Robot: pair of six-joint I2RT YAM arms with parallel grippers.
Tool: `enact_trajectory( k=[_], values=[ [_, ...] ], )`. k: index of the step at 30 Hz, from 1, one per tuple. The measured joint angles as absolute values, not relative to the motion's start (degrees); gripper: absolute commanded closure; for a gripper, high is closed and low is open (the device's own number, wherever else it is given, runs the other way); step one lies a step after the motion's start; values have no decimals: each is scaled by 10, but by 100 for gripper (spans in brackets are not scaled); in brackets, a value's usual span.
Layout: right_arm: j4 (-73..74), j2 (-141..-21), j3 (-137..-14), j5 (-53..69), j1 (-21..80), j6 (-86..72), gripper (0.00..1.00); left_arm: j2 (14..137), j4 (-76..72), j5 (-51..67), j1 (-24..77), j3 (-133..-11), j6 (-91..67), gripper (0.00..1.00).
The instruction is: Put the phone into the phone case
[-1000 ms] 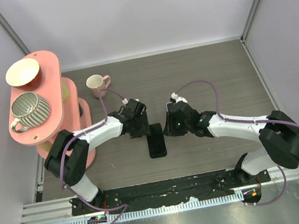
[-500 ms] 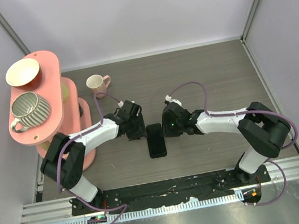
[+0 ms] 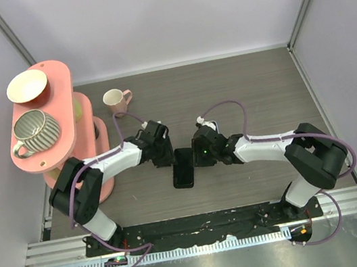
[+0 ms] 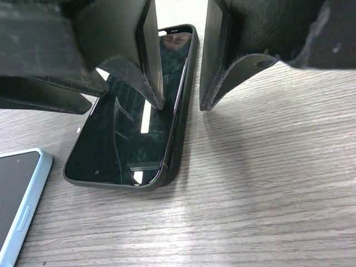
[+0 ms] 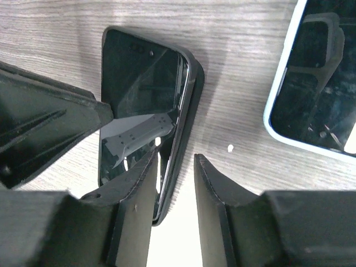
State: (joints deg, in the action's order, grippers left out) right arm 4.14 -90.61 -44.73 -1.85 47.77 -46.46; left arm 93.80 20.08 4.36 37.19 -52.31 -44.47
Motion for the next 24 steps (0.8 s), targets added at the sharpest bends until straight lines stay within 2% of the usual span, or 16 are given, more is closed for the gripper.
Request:
enact_trajectory(
  k=[2, 4, 13, 24],
  values=[
    [42, -895, -439, -19, 479, -468, 60, 938, 199, 44, 371, -522, -446, 65],
    [39, -887, -431, -19, 479, -472, 54, 938, 196, 45, 371, -521, -446, 66],
    [-47, -884, -380, 17, 480, -512, 42, 929, 165, 67, 366, -497, -458, 67],
    [-71, -889, -378, 13, 501, -538, 36, 920, 110, 110, 356, -460, -492, 68]
  ],
)
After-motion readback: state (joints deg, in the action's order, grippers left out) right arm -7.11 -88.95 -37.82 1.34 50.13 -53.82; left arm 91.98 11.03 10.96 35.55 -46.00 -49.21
